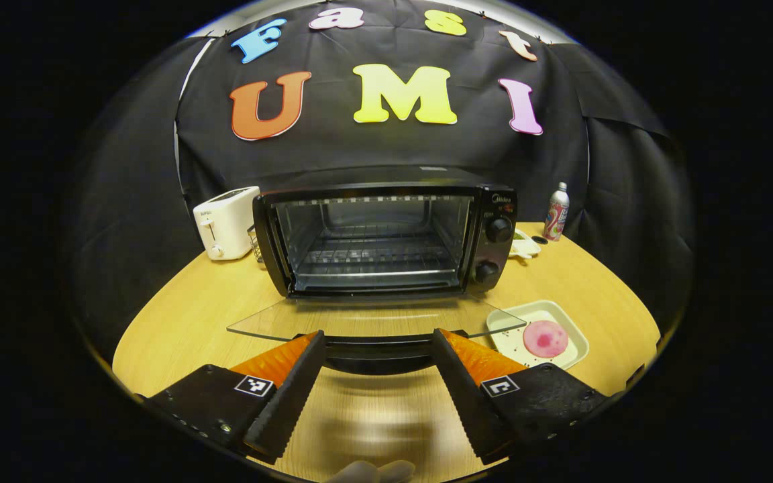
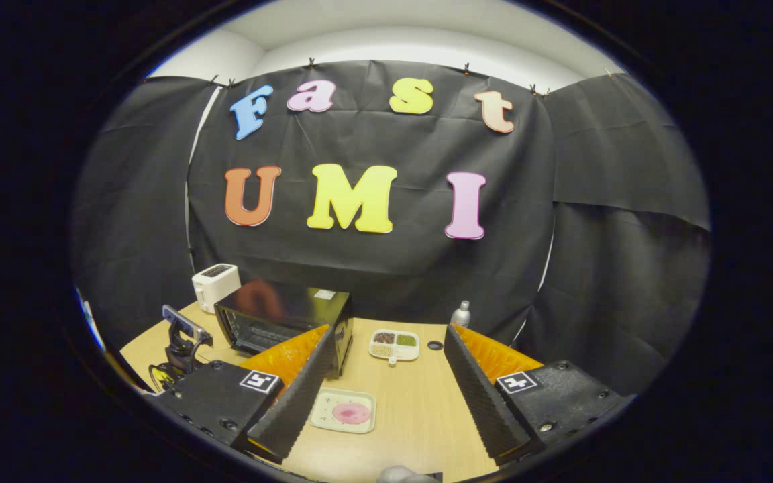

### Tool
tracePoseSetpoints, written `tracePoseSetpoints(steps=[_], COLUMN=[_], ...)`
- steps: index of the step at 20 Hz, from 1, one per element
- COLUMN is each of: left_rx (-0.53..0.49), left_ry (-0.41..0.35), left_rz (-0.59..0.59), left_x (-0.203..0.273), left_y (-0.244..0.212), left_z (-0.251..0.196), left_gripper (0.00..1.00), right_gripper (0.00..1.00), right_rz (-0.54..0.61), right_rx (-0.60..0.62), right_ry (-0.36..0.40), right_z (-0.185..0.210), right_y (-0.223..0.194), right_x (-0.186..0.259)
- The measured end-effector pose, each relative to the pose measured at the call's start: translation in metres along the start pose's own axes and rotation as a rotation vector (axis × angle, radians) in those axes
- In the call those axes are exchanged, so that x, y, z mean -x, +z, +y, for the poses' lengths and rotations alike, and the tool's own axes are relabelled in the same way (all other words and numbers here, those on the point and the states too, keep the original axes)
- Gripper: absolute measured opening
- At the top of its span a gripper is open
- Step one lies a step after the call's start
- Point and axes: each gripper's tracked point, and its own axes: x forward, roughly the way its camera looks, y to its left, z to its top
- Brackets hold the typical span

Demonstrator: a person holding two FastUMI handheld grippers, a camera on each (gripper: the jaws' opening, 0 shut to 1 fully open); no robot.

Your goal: Open the electric oven with the left hand, put the food in, and close the electric oven.

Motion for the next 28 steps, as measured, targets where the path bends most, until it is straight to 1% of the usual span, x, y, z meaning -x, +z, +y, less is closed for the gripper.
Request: tracePoseSetpoints(steps=[2,5,8,12,13,14,17,20,21,23,24,25,27,28], left_rx=[0.025,0.034,0.051,0.026,0.028,0.030,0.031,0.044,0.034,0.021,0.022,0.023,0.025,0.026], left_ry=[-0.001,-0.001,-0.001,-0.004,-0.004,-0.004,-0.012,-0.009,-0.004,0.005,0.011,0.013,0.021,0.031], left_rz=[0.045,0.102,0.147,0.159,0.161,0.159,0.119,0.055,0.043,-0.005,-0.027,-0.051,-0.094,-0.122], left_x=[-0.002,-0.006,-0.014,-0.015,-0.014,-0.014,-0.011,0.000,0.005,0.020,0.028,0.037,0.057,0.068], left_y=[-0.017,-0.040,-0.054,-0.059,-0.060,-0.058,-0.047,-0.029,-0.022,-0.003,0.008,0.019,0.042,0.055], left_z=[0.000,-0.002,-0.002,-0.005,-0.004,-0.004,-0.003,-0.001,0.002,0.005,0.006,0.006,0.005,0.006], left_gripper=[0.96,0.96,0.96,0.96,1.00,0.97,0.96,0.96,0.96,0.96,0.95,0.96,0.95,0.96], right_gripper=[1.00,1.00,1.00,1.00,1.00,1.00,1.00,1.00,1.00,1.00,0.96,0.98,0.92,0.92], right_rz=[0.006,0.021,0.035,0.044,0.046,0.047,0.063,0.112,0.130,0.174,0.200,0.236,0.294,0.330], right_rx=[-0.002,-0.003,-0.007,0.019,0.025,0.023,0.019,0.031,0.025,0.001,-0.004,-0.002,0.001,0.002], right_ry=[0.000,-0.004,-0.010,-0.022,-0.023,-0.021,-0.007,0.021,0.030,0.057,0.068,0.074,0.105,0.114], right_z=[-0.002,-0.005,-0.008,-0.013,-0.013,-0.012,-0.010,-0.007,-0.006,-0.001,0.001,0.001,0.007,0.007], right_y=[-0.003,-0.010,-0.015,-0.021,-0.022,-0.024,-0.033,-0.053,-0.063,-0.085,-0.100,-0.115,-0.146,-0.164], right_x=[0.001,0.003,0.003,0.004,0.004,0.004,-0.001,-0.013,-0.019,-0.034,-0.043,-0.052,-0.070,-0.079])
